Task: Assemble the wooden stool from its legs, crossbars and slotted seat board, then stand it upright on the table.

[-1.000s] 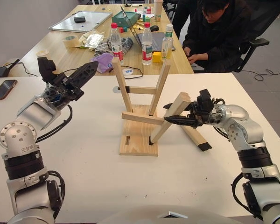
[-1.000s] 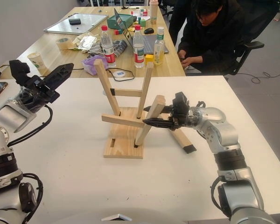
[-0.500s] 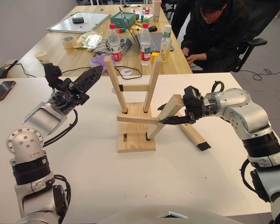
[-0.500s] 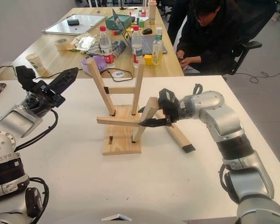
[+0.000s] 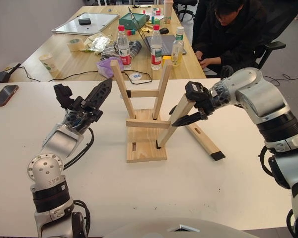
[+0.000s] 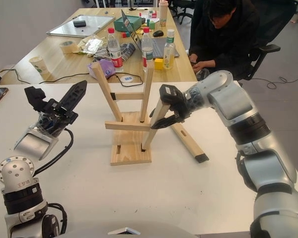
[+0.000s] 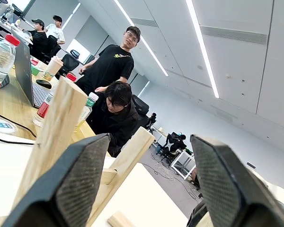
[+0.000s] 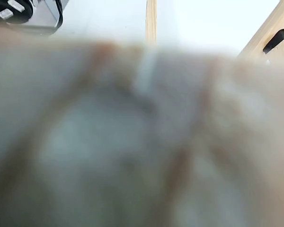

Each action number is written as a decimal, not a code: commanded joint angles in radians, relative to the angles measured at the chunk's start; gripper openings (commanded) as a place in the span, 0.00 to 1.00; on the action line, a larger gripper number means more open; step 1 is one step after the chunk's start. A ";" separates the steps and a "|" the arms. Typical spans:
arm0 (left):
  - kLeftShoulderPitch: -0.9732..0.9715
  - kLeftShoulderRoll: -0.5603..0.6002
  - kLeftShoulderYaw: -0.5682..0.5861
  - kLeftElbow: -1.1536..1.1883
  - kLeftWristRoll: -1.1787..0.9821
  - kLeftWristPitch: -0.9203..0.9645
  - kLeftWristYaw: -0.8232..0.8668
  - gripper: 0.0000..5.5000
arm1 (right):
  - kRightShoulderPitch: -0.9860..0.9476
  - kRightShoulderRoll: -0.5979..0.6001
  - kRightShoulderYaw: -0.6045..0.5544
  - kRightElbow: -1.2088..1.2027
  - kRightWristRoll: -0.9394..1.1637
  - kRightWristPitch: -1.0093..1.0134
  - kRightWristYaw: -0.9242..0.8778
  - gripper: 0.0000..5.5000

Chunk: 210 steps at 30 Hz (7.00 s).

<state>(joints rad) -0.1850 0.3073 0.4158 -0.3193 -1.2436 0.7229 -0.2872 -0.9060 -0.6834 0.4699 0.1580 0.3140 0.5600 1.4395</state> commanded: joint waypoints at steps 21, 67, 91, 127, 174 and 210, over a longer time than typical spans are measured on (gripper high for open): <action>0.197 0.132 -0.296 0.038 0.536 -0.091 -0.043 0.57 | 0.034 -0.006 0.202 0.018 -0.166 0.085 0.032 0.37; -0.085 0.157 -0.084 0.290 0.518 -0.008 -0.118 0.57 | -0.043 0.292 -0.690 -0.213 0.667 0.562 -0.463 0.38; -0.083 0.115 -0.093 0.271 0.522 0.003 -0.101 0.57 | 0.227 0.323 -0.532 -0.213 0.707 0.510 -0.538 0.00; 0.005 0.031 -0.055 0.117 0.729 -0.136 0.148 0.57 | 0.883 0.006 -0.434 -0.372 0.192 0.384 -0.965 0.45; -0.460 0.178 -0.073 0.035 -0.626 0.092 -0.079 0.74 | 0.111 0.190 -0.500 -0.280 0.718 0.377 -0.337 0.37; -0.180 0.457 0.100 0.153 -0.182 0.053 -0.484 0.37 | 0.146 0.106 -0.416 -0.246 0.425 0.220 -0.239 0.93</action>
<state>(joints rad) -0.4048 0.7819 0.4867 -0.1669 -1.4710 0.8169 -0.7263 -0.7308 -0.5657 0.0771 -0.0941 0.7456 0.7882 1.2096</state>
